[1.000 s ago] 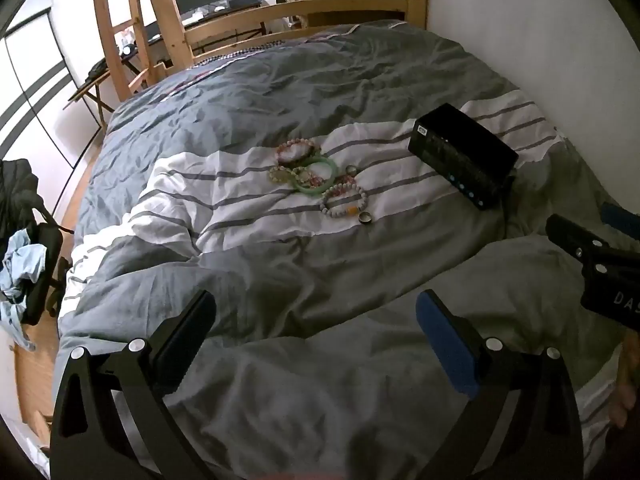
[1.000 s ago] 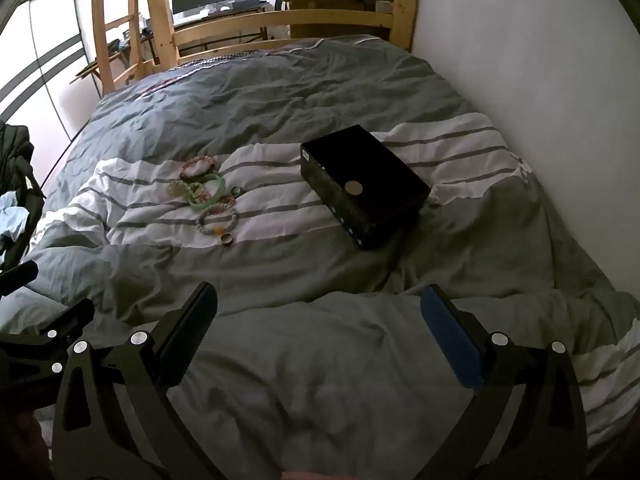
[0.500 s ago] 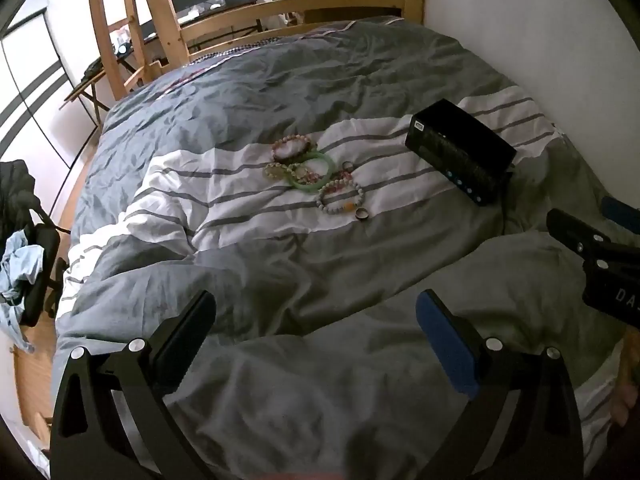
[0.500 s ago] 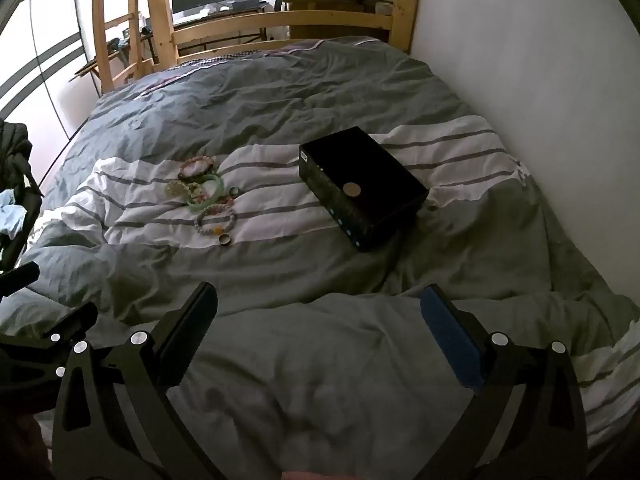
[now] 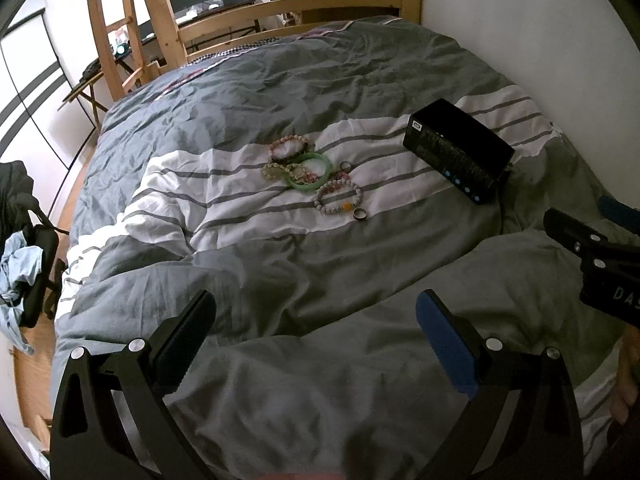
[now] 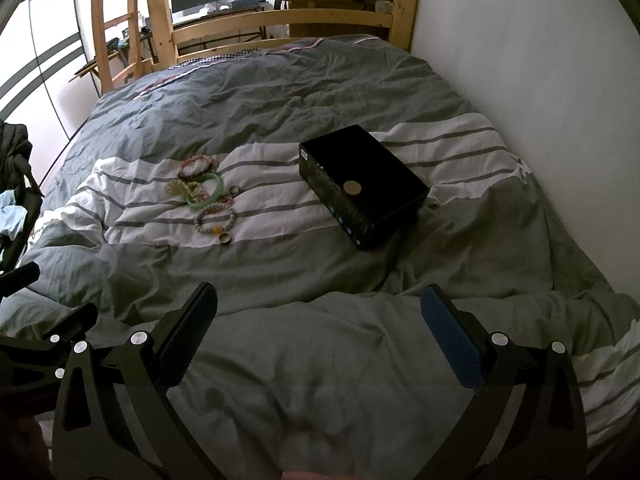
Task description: Organize jewelry
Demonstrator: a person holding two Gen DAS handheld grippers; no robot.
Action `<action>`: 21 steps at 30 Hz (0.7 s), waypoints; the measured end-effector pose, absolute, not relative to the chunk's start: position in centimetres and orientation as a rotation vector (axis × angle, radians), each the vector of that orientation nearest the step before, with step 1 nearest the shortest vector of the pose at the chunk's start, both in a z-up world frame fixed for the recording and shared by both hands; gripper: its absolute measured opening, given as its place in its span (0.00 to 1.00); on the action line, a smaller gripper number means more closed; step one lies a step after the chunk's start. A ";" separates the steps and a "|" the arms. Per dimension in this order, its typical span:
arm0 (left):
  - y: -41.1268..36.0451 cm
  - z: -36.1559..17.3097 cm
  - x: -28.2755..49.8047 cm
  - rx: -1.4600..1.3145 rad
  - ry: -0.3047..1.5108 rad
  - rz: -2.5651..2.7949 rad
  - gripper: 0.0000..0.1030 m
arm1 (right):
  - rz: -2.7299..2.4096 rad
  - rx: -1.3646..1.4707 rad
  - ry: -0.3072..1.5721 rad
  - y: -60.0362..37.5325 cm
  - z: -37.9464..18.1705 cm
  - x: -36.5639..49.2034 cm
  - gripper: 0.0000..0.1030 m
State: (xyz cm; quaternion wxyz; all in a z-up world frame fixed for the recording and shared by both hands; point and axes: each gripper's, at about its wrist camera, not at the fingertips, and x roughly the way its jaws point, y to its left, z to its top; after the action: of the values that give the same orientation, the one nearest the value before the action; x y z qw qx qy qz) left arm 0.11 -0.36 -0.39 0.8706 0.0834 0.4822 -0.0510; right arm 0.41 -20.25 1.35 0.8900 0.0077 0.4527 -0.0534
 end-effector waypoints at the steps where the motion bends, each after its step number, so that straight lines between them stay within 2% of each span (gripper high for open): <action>1: -0.4 -0.4 0.1 0.175 1.008 -0.106 0.96 | -0.110 0.016 0.940 -20.2 1.4 0.4 0.98; 21: -0.6 -0.6 0.2 0.176 1.011 -0.108 0.96 | -0.111 0.018 0.944 -20.1 1.0 0.4 0.98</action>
State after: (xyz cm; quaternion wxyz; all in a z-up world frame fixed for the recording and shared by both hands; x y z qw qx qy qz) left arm 0.19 -0.60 -0.56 0.8697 0.0841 0.4836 -0.0514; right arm 0.40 -20.07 1.03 0.8890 0.0087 0.4546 -0.0534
